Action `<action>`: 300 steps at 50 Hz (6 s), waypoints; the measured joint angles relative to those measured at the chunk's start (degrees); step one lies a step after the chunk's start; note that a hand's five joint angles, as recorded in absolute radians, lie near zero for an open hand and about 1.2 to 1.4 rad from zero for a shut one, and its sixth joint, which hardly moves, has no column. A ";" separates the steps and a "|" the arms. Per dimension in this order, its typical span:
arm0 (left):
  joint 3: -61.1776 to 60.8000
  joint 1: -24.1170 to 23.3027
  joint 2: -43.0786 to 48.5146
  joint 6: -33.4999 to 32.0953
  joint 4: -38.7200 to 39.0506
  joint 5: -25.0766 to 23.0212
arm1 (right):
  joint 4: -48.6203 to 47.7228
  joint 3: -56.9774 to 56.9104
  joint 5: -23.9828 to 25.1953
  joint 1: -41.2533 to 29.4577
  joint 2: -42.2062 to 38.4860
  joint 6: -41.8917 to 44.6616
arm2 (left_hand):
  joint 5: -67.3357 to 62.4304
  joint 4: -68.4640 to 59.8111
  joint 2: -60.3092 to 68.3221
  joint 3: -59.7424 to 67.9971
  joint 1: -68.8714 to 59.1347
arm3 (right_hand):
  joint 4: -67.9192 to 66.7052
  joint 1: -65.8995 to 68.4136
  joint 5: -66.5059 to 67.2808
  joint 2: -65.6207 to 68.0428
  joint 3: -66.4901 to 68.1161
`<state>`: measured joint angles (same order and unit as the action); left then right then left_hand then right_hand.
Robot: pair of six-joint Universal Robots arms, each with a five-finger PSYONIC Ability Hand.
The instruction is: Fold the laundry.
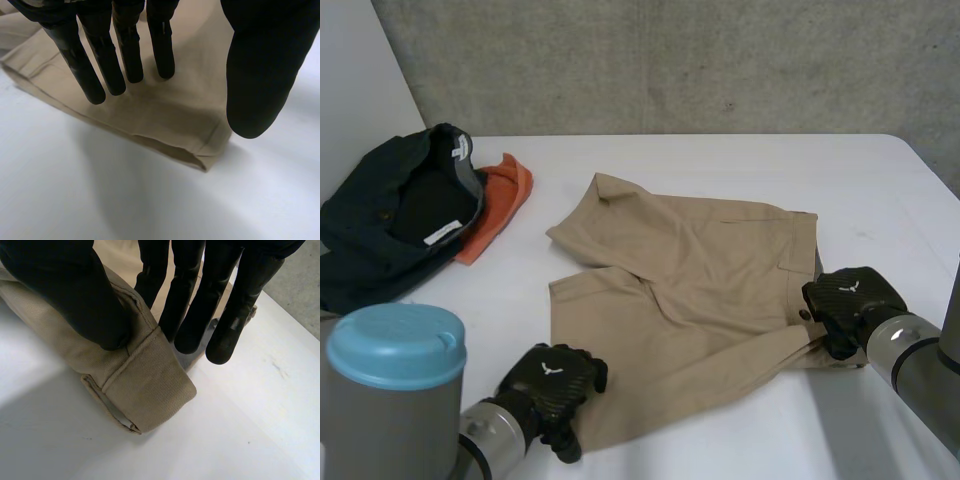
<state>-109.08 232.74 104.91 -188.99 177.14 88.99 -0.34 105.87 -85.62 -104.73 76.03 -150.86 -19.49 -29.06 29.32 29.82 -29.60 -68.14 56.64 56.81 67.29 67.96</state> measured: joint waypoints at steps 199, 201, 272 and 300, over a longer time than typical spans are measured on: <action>35.19 -2.07 19.01 -27.70 17.13 18.03 | 5.32 -17.76 -1.52 -0.69 -6.80 15.42 | -38.56 -39.79 39.35 38.33 -35.28 | -0.01 0.21 0.00 0.00 0.00; 38.67 -1.53 22.72 -29.97 20.51 17.26 | 3.76 -21.03 -3.96 -1.39 -10.06 15.37 | -38.56 -39.80 39.37 38.37 -35.28 | -0.02 0.21 0.00 0.00 0.00; 12.44 1.63 5.83 -6.73 24.27 10.46 | -6.08 -6.02 0.98 11.82 -5.77 5.43 | 16.83 17.34 -17.73 -17.73 18.45 | 0.01 -4.53 -2.27 -0.11 -0.54; 10.99 5.61 1.16 -6.37 21.03 11.19 | -4.78 -30.60 5.63 -26.40 -18.54 27.06 | 16.83 17.34 -17.72 -17.73 18.45 | 2.93 -3.94 -3.88 -3.56 -2.43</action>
<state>-98.09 238.35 106.07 -195.36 198.17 100.18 -5.12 75.27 -80.00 -131.13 57.49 -123.80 -2.66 -11.73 11.60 12.10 -11.14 -65.22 52.70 52.93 63.73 65.53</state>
